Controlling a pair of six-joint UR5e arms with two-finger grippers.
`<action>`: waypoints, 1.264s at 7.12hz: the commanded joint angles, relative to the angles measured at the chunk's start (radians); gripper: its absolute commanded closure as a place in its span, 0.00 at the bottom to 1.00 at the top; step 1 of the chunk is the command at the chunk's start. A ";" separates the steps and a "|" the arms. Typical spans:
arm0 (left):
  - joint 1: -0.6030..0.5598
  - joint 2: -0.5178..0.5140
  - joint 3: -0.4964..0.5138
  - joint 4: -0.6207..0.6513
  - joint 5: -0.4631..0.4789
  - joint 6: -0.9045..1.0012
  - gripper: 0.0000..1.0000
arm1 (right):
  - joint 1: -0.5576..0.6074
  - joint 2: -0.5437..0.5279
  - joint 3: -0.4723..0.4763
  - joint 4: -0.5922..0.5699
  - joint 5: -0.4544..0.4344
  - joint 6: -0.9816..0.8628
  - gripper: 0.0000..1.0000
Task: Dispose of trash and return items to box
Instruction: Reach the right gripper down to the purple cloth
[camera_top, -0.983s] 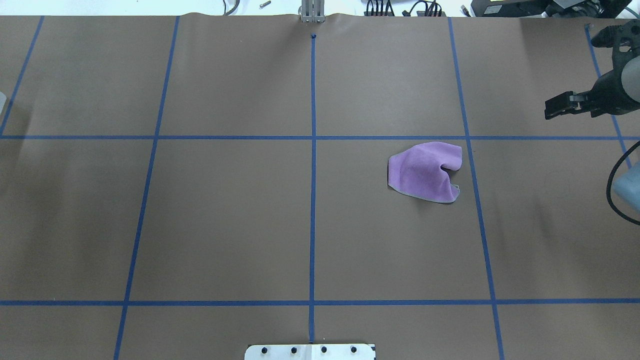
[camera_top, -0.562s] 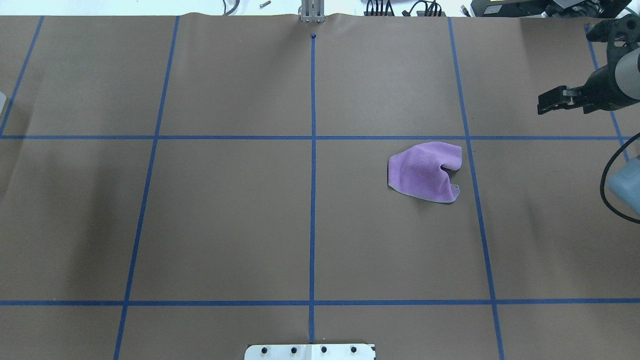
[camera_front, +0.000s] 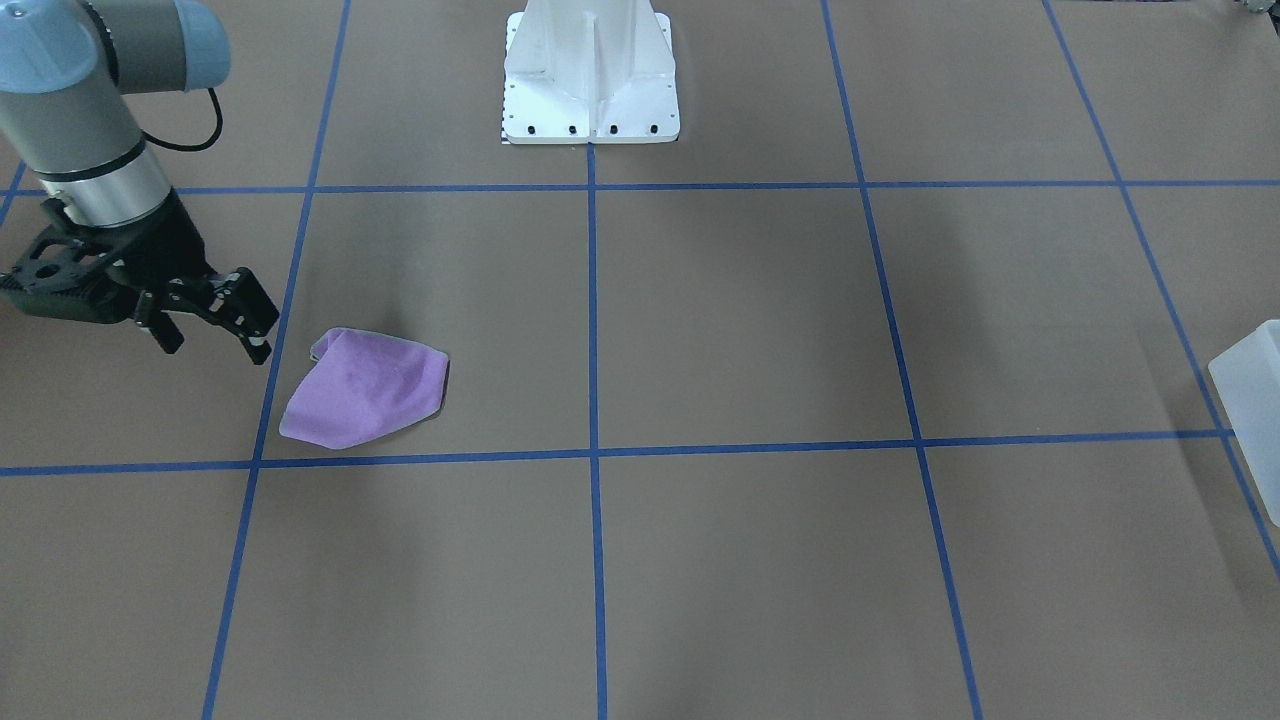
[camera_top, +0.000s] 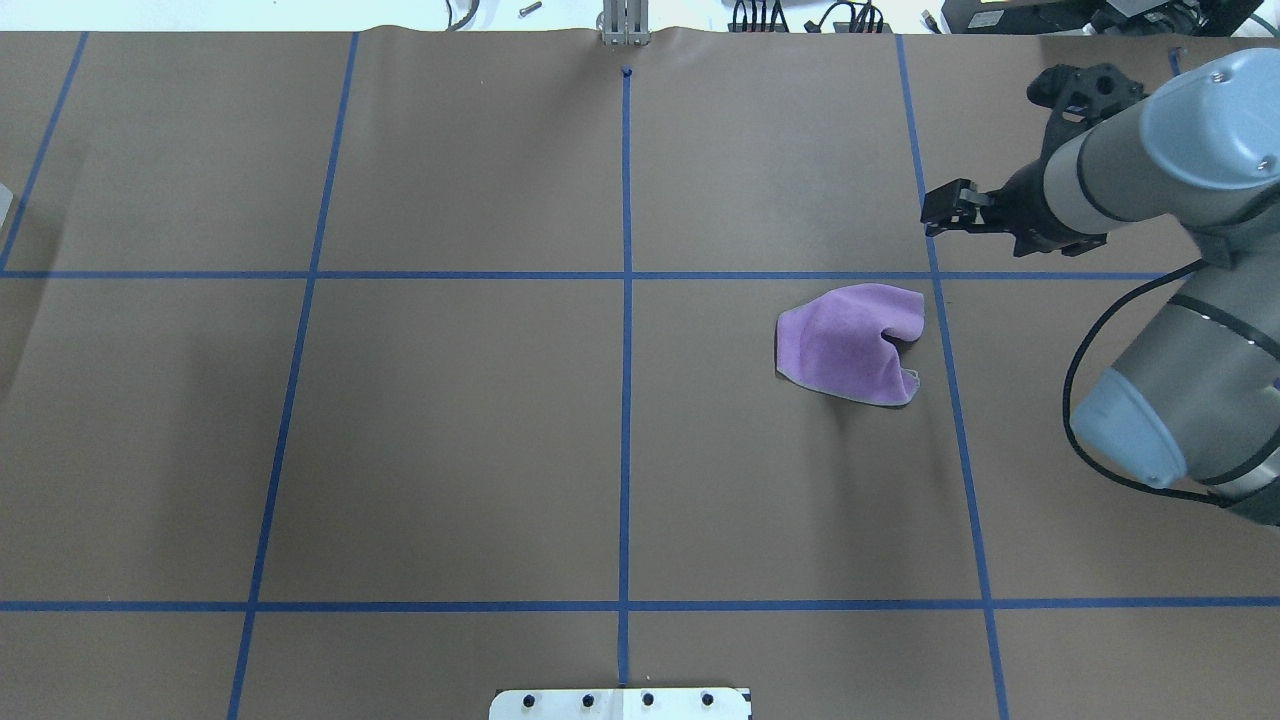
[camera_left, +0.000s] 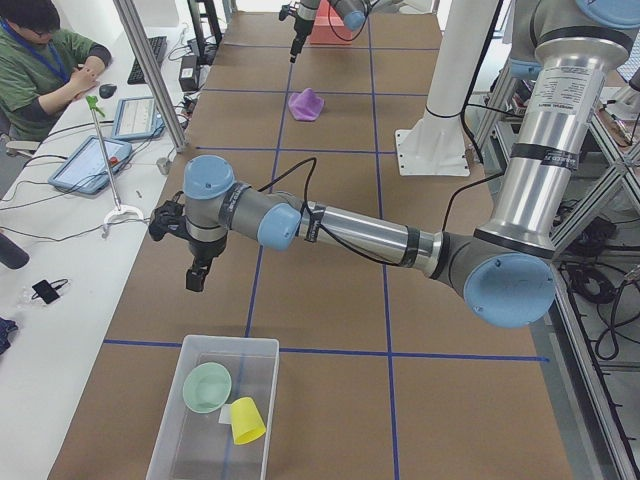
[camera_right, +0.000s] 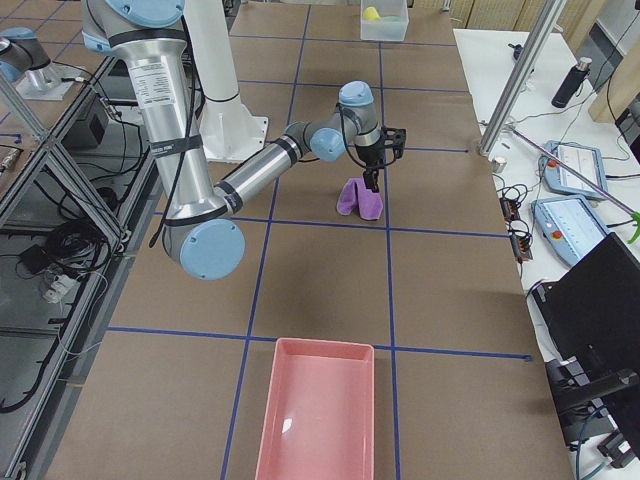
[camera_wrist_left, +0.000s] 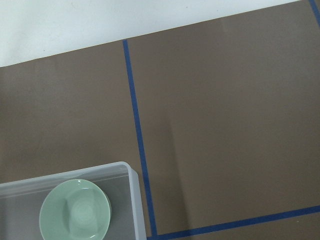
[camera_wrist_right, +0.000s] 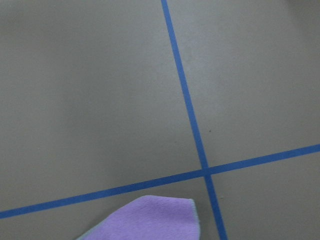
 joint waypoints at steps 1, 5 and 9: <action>0.034 0.012 -0.002 -0.021 -0.002 -0.014 0.02 | -0.117 0.065 0.001 -0.067 -0.145 0.041 0.00; 0.019 0.268 -0.046 -0.042 -0.189 0.031 0.02 | -0.119 0.053 0.062 -0.118 -0.135 0.054 0.01; 0.023 0.382 -0.135 -0.044 -0.172 0.034 0.01 | -0.183 0.042 -0.019 -0.107 -0.144 0.089 0.14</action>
